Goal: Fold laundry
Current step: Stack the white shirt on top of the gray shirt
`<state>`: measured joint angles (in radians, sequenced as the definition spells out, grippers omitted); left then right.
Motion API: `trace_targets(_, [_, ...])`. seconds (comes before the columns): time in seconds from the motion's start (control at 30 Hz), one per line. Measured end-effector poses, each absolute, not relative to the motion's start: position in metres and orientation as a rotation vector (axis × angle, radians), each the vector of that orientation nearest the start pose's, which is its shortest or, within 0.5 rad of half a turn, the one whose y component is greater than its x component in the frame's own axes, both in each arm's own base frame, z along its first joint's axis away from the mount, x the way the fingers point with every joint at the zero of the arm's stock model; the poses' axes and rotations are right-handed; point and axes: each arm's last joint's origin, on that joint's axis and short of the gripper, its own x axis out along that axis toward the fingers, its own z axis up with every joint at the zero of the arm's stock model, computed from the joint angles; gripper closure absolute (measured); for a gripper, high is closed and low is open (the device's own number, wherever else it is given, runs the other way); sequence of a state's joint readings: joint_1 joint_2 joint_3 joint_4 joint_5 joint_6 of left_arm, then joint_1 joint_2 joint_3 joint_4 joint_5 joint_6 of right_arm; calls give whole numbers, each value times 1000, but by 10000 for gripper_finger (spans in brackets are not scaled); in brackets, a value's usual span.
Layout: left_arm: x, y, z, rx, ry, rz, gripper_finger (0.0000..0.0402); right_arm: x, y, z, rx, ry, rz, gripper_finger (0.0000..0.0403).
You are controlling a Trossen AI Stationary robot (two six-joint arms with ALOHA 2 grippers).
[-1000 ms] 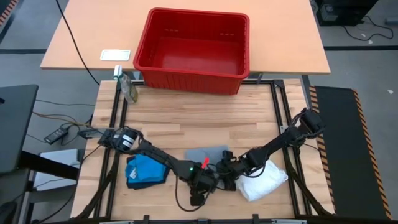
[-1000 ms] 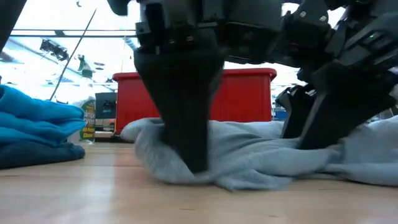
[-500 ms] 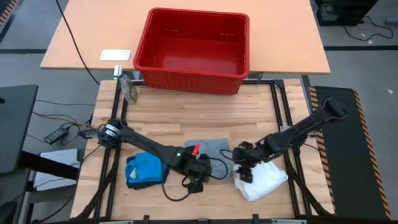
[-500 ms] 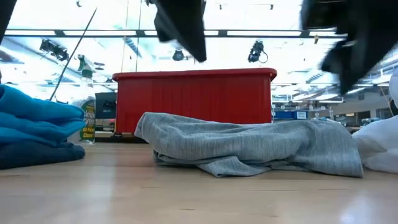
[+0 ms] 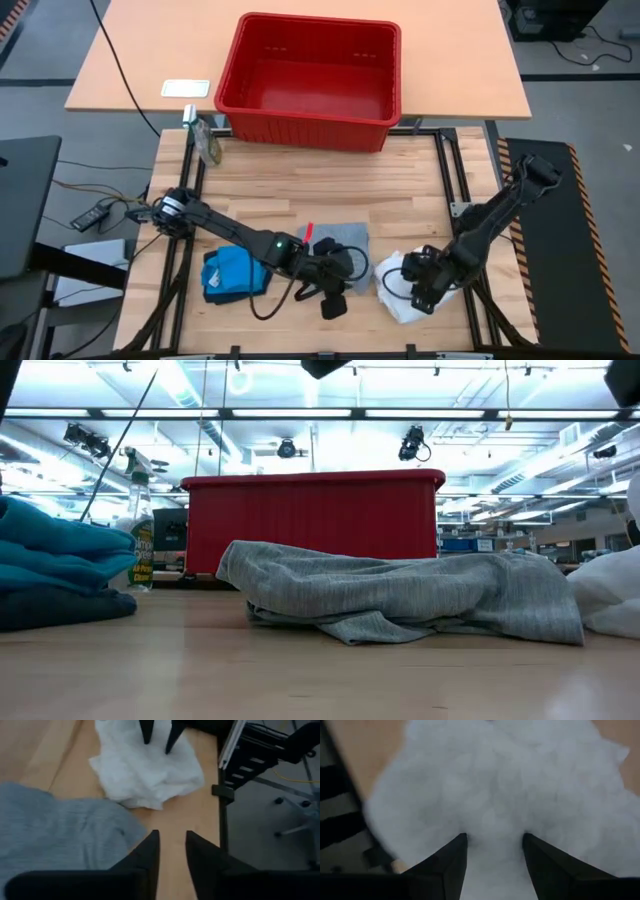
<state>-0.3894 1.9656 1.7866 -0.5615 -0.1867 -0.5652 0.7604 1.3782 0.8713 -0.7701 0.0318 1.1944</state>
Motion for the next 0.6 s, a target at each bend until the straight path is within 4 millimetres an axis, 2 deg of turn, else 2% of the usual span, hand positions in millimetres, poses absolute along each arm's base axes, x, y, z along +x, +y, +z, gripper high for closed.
trace_targets(0.17, [415,-146,293,-344,792,80,237,182,170,171,556,1358,-290,204])
trace_targets(0.27, [408,-138,290,-329,874,122,193,191,170,161,615,1336,-363,204])
trace_targets(0.43, [395,-133,293,-268,955,162,144,212,163,160,690,1153,-400,204])
trace_targets(0.6, [394,-126,298,-240,939,191,130,238,140,164,728,998,-429,204])
